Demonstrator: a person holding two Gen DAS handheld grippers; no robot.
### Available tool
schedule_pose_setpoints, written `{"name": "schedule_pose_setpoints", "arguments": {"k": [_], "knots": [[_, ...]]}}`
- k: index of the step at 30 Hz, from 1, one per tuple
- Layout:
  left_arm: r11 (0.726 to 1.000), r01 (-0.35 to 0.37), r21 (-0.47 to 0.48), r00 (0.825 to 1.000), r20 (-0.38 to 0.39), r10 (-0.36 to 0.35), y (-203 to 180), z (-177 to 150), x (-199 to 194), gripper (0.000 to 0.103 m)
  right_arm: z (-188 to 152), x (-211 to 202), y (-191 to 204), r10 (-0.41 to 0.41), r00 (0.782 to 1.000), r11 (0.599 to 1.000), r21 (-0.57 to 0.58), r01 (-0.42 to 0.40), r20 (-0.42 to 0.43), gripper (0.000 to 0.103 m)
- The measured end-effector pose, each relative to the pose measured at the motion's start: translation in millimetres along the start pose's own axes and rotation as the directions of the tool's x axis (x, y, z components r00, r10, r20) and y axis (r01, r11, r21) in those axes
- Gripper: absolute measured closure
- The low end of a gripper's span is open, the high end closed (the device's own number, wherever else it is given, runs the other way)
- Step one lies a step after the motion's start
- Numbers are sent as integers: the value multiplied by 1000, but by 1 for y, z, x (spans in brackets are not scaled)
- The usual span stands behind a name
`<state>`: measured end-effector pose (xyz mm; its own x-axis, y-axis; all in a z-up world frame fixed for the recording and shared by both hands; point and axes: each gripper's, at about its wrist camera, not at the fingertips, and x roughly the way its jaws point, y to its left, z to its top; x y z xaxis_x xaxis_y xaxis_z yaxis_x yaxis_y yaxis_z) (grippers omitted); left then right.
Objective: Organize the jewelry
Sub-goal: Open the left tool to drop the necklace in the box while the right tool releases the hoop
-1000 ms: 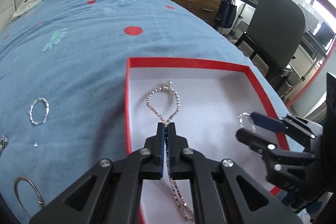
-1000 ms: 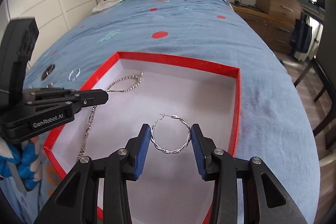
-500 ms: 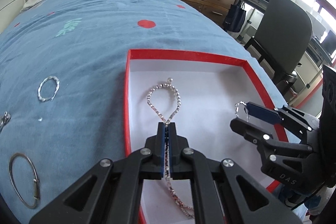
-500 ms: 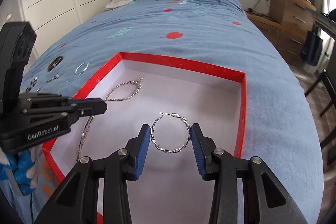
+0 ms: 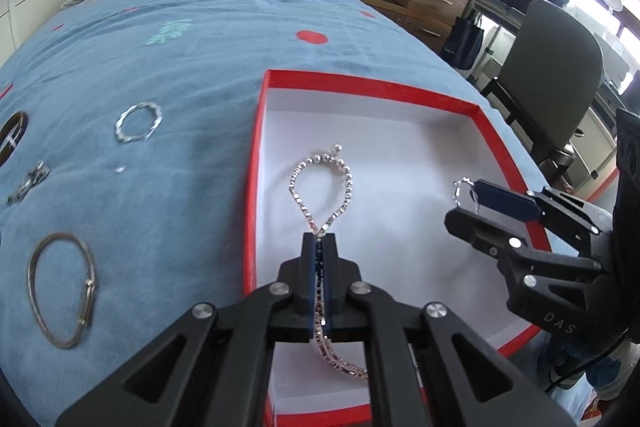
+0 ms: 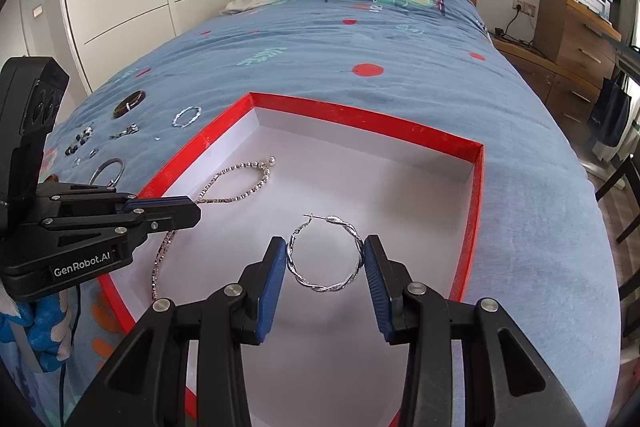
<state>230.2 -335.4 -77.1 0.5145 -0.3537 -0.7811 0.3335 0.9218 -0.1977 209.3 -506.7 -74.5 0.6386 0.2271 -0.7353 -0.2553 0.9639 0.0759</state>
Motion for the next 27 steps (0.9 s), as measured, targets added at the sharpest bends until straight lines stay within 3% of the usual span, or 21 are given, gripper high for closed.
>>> {"name": "schedule_pose_setpoints", "arguments": {"k": [8, 15, 20, 23, 25, 27], "knots": [[999, -6, -35, 1000, -22, 6, 7, -13, -13, 99, 1, 1, 17, -1, 1000, 999, -32, 1, -27, 59], [999, -4, -40, 999, -49, 2, 7, -11, -17, 98, 2, 1, 25, -37, 994, 996, -85, 28, -101, 50], [999, 20, -27, 997, -68, -22, 5, -10, -19, 97, -3, -16, 27, -53, 993, 997, -59, 47, -108, 46], [998, 55, -29, 995, -77, -57, 5, -10, -24, 89, -6, -32, 28, -68, 993, 997, -44, 64, -96, 44], [997, 68, -18, 994, -80, -70, 0, -10, -28, 74, -7, -47, 28, -82, 993, 996, -34, 79, -87, 43], [997, 71, -8, 994, -79, -71, -4, -10, -34, 68, -9, -63, 28, -97, 992, 995, -26, 95, -80, 43]]}}
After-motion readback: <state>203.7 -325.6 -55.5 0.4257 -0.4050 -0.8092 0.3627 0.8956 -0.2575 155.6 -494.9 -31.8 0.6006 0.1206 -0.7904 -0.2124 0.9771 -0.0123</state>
